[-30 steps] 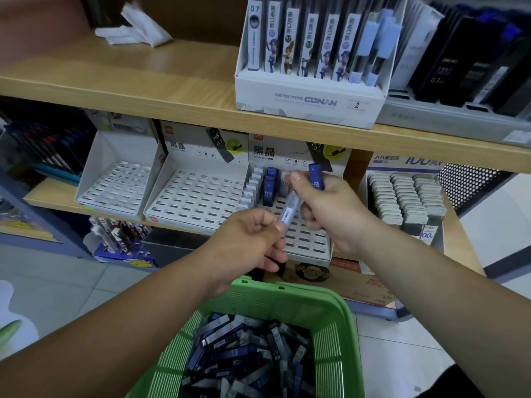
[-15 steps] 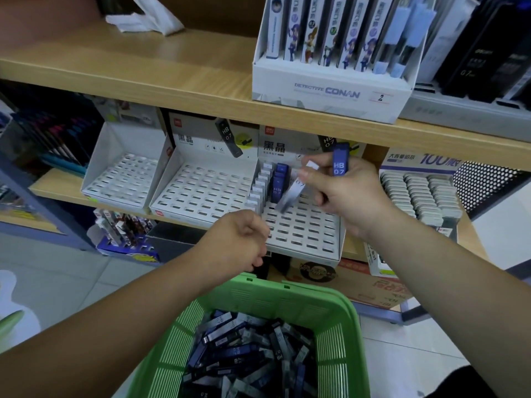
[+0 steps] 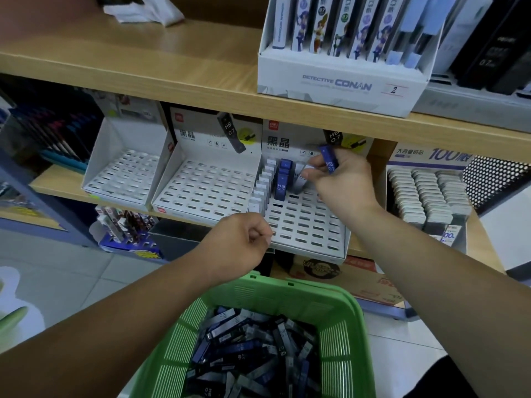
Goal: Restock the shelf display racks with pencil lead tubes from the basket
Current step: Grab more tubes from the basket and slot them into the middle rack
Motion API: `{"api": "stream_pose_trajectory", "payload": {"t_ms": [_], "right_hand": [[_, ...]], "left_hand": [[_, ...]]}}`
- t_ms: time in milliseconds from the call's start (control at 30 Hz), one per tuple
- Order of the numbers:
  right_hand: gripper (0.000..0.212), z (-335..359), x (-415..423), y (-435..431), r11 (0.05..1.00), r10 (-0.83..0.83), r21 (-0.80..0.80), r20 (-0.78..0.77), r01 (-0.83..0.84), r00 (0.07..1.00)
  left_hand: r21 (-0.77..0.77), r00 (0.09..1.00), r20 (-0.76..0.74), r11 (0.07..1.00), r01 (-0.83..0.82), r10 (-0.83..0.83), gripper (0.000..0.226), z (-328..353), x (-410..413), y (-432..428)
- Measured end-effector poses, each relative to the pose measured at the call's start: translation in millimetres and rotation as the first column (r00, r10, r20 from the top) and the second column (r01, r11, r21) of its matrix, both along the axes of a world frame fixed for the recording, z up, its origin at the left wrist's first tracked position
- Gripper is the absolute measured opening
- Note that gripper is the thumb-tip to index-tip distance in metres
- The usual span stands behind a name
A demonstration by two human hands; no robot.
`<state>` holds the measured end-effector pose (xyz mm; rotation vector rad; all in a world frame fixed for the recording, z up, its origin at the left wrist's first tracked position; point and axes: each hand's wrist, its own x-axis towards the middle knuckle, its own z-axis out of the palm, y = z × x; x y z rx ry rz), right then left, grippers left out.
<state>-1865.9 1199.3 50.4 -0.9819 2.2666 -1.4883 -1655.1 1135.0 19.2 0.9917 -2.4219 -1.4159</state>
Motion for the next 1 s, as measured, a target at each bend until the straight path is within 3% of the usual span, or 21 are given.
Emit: {"api": "stream_pose_trajectory", "payload": {"t_ms": [267,500,633,767,900,1000], "right_hand": [[0.018,-5.5,5.1,6.5,0.994,0.075,0.085,-0.108,-0.065,0.991],[0.024,-9.2,3.0,1.4,0.996,0.058,0.067,-0.067,-0.054,0.996],[0.007,-7.4,3.6,4.5,0.991,0.110,0.075,-0.036,-0.108,0.993],[0.014,-2.4,4.5,6.4,0.996,0.076,0.039,0.075,-0.079,0.994],[0.005,-3.2,4.3,9.4,0.994,0.099,0.041,0.128,-0.105,0.987],[0.020,-2.6,5.7,8.4,0.990,0.138,-0.002,0.149,-0.139,0.979]], "left_hand": [[-0.011,1.000,-0.017,1.000,-0.009,0.008,0.012,-5.6,-3.9,-0.7],[-0.008,1.000,-0.016,1.000,0.004,-0.004,0.012,-5.9,-1.0,-2.0],[-0.001,1.000,-0.009,1.000,0.001,-0.001,0.014,-7.5,-1.5,-2.2],[-0.002,1.000,0.011,1.000,-0.005,0.005,0.014,-5.4,-2.2,-0.9],[-0.014,0.999,0.040,1.000,0.028,-0.027,0.010,-5.5,-3.1,1.5],[-0.033,0.999,0.033,0.999,0.017,-0.016,0.006,-8.0,-3.4,0.5]]}}
